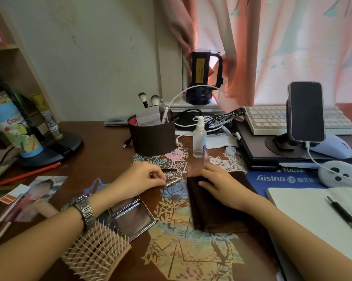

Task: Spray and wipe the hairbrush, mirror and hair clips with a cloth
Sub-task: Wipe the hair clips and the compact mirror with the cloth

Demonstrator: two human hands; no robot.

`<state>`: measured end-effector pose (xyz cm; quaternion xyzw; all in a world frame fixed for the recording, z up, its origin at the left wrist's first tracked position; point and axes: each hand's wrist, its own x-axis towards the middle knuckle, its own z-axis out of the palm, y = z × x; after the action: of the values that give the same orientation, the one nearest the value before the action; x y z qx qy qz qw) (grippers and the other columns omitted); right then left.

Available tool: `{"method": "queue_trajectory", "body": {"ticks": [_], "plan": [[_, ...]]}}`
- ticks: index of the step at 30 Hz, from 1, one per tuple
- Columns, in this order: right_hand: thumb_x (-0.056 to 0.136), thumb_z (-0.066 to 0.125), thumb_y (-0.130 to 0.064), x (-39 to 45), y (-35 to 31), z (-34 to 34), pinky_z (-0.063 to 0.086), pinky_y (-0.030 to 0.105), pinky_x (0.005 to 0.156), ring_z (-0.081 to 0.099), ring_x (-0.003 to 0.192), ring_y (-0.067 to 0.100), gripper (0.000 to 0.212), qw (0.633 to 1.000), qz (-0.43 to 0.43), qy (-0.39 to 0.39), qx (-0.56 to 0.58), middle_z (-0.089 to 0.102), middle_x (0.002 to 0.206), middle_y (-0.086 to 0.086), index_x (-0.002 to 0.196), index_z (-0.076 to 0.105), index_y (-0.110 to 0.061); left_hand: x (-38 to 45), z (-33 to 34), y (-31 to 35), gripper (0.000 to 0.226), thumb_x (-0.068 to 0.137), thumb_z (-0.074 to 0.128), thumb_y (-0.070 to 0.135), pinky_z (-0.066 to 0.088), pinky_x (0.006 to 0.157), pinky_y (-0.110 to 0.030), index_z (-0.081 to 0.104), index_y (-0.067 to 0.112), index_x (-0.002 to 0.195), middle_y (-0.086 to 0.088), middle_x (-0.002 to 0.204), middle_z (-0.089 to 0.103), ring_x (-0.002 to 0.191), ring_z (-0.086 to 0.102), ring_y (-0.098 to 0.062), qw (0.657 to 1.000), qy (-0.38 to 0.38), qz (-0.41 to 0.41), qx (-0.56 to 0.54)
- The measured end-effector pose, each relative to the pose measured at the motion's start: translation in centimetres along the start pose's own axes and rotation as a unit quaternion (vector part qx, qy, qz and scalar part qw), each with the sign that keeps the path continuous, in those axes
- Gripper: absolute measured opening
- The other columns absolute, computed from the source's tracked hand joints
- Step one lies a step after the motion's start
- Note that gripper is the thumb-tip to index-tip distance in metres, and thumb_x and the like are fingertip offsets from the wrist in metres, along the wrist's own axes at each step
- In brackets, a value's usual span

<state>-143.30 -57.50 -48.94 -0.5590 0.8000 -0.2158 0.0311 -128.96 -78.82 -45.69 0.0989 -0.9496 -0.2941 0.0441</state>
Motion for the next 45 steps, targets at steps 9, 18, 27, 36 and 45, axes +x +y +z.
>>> {"method": "queue_trajectory", "body": {"ticks": [9, 18, 27, 36, 45], "plan": [[0.096, 0.051, -0.021, 0.3, 0.0, 0.1, 0.038, 0.034, 0.097, 0.043, 0.109, 0.015, 0.026, 1.0, 0.003, 0.005, 0.012, 0.05, 0.118, 0.001, 0.121, 0.055, -0.022, -0.2, 0.4, -0.1, 0.02, 0.075, 0.077, 0.038, 0.038, 0.054, -0.012, 0.073, 0.025, 0.09, 0.012, 0.081, 0.07, 0.061, 0.056, 0.01, 1.0, -0.006, -0.005, 0.016], [0.094, 0.053, -0.013, 0.4, -0.1, -0.2, 0.041, 0.032, 0.098, 0.046, 0.111, 0.011, 0.033, 0.994, 0.002, 0.031, 0.104, 0.051, 0.114, -0.004, 0.096, 0.047, -0.046, 0.1, 0.5, 0.3, 0.012, 0.083, 0.071, 0.03, 0.037, 0.052, -0.007, 0.073, 0.026, 0.094, 0.014, 0.086, 0.069, 0.067, 0.055, 0.017, 0.999, -0.007, 0.013, 0.044], [0.093, 0.054, -0.012, 0.1, -0.2, -0.5, 0.039, 0.018, 0.093, 0.047, 0.103, -0.001, 0.025, 0.99, 0.015, 0.037, 0.136, 0.051, 0.107, -0.009, 0.1, 0.053, -0.036, 1.4, 1.9, 1.2, 0.012, 0.081, 0.071, 0.036, 0.055, 0.069, -0.031, 0.074, 0.029, 0.091, 0.014, 0.085, 0.07, 0.072, 0.06, 0.002, 0.999, -0.004, 0.029, 0.045], [0.091, 0.045, -0.058, -1.3, 0.2, -1.6, 0.035, 0.033, 0.106, 0.04, 0.122, 0.004, 0.045, 0.998, -0.018, -0.047, 0.043, 0.046, 0.129, -0.015, 0.132, 0.046, -0.04, 1.4, 1.8, 0.8, 0.015, 0.08, 0.073, 0.035, 0.037, 0.057, -0.015, 0.074, 0.026, 0.092, 0.013, 0.083, 0.07, 0.065, 0.055, 0.011, 0.999, -0.003, 0.036, 0.03], [0.081, 0.039, -0.074, -2.2, -0.2, -2.2, 0.017, 0.032, 0.113, 0.018, 0.132, 0.008, 0.07, 0.988, -0.002, -0.152, -0.036, 0.025, 0.145, -0.015, 0.144, 0.023, -0.049, 1.9, 2.2, 0.8, 0.013, 0.082, 0.071, 0.037, 0.042, 0.06, -0.018, 0.073, 0.027, 0.09, 0.014, 0.085, 0.068, 0.07, 0.055, 0.01, 0.998, -0.006, 0.043, 0.044]]}}
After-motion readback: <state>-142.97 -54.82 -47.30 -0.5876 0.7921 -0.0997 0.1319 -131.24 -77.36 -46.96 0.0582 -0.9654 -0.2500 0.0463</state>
